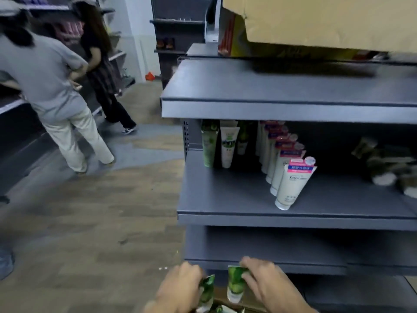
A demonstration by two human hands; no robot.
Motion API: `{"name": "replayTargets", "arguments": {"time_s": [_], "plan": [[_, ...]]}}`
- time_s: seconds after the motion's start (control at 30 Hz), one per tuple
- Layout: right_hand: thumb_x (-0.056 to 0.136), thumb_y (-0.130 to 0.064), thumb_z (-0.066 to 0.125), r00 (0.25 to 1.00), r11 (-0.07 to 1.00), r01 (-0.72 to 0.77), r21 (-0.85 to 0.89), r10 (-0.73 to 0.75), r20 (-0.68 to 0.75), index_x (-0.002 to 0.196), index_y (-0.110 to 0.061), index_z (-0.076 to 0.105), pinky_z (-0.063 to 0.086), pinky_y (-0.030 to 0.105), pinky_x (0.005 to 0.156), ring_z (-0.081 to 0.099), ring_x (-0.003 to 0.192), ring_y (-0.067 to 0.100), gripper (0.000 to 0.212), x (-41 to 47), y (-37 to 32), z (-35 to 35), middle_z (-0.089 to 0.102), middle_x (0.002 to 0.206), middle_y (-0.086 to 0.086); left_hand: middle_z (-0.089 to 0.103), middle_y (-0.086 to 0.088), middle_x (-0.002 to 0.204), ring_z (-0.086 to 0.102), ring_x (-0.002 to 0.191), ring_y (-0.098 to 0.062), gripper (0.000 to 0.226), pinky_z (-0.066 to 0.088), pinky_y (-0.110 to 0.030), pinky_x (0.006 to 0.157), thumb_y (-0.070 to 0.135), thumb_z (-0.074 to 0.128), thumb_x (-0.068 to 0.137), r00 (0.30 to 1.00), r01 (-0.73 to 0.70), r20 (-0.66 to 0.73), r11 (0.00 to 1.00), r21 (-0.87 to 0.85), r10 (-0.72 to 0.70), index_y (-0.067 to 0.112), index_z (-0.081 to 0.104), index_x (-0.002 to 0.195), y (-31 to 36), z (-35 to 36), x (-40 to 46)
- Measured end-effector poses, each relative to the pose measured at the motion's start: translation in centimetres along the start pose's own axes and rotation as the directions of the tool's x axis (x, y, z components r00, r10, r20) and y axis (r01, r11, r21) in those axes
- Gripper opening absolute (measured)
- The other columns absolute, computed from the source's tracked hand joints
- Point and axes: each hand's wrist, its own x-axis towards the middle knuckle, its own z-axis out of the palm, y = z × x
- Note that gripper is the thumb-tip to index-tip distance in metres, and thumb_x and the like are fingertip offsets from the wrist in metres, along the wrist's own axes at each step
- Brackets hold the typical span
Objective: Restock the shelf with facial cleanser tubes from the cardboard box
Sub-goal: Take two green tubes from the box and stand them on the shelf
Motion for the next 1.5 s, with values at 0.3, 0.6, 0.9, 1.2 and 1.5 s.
{"name": "replayTargets", "arguments": {"time_s": [0.3, 0.6, 0.9, 1.2, 1.5], "plan": [[0.095, -0.018, 0.059, 0.892, 0.959, 0.152, 0.237, -0.03, -0.451, 0.105, -0.024, 0.056, 0.037, 0.011, 0.062, 0.054, 0.065, -0.004, 0.012, 1.6, -2.3, -14.6, 0.053, 0.07, -0.016, 0.044, 0.003, 0.064, 0.053, 0.074, -0.026, 0.027, 0.038, -0.033, 0.062, 0.036, 0.06, 0.08, 0.86, -0.229, -0.487, 0.968, -0.103, 0.152, 0.02, 0.042, 0.068, -2.5, -15.5, -1.3], [0.096, -0.01, 0.052, 0.852, 0.945, 0.048, 0.323, 0.131, -0.508, 0.11, -0.021, 0.058, 0.036, 0.012, 0.06, 0.052, 0.065, 0.003, 0.019, 7.2, -1.1, -16.7, 0.057, 0.085, -0.006, 0.046, -0.001, 0.058, 0.041, 0.057, -0.019, 0.035, 0.03, -0.032, 0.057, 0.024, 0.061, 0.081, 0.823, -0.244, -0.56, 0.95, -0.192, 0.099, 0.018, 0.036, 0.058, -4.1, -19.5, 4.1], [0.097, -0.01, 0.051, 0.858, 0.945, -0.012, 0.328, 0.178, -0.483, 0.118, -0.017, 0.058, 0.034, 0.015, 0.066, 0.056, 0.082, 0.013, 0.024, 10.6, 0.4, -16.6, 0.064, 0.099, 0.0, 0.046, 0.001, 0.062, 0.045, 0.062, -0.02, 0.027, 0.029, -0.029, 0.057, 0.025, 0.059, 0.085, 0.851, -0.248, -0.501, 0.961, -0.121, 0.156, 0.016, 0.043, 0.065, -5.1, -21.0, 8.9], [0.094, -0.013, 0.059, 0.843, 0.813, 0.016, 0.582, 0.303, -0.446, 0.143, -0.027, 0.032, 0.052, 0.027, 0.088, 0.062, 0.094, 0.007, 0.058, 11.3, 1.7, -13.5, 0.061, 0.11, -0.005, 0.063, 0.0, 0.087, 0.055, 0.08, -0.016, 0.015, 0.039, -0.023, 0.069, 0.027, 0.063, 0.088, 0.848, -0.357, -0.476, 0.915, -0.188, 0.234, 0.014, 0.065, 0.095, -6.9, -19.9, 12.1], [0.075, -0.032, 0.081, 0.723, 0.695, -0.058, 0.717, 0.525, -0.45, 0.127, -0.017, 0.048, 0.05, 0.021, 0.088, 0.059, 0.102, 0.006, 0.064, 11.7, 1.4, -7.1, 0.058, 0.115, -0.006, 0.068, 0.012, 0.085, 0.065, 0.075, -0.006, 0.029, 0.051, -0.022, 0.07, 0.036, 0.074, 0.074, 0.85, -0.376, -0.515, 0.809, -0.453, 0.107, 0.025, 0.065, 0.099, -7.1, -17.8, 12.0]]}}
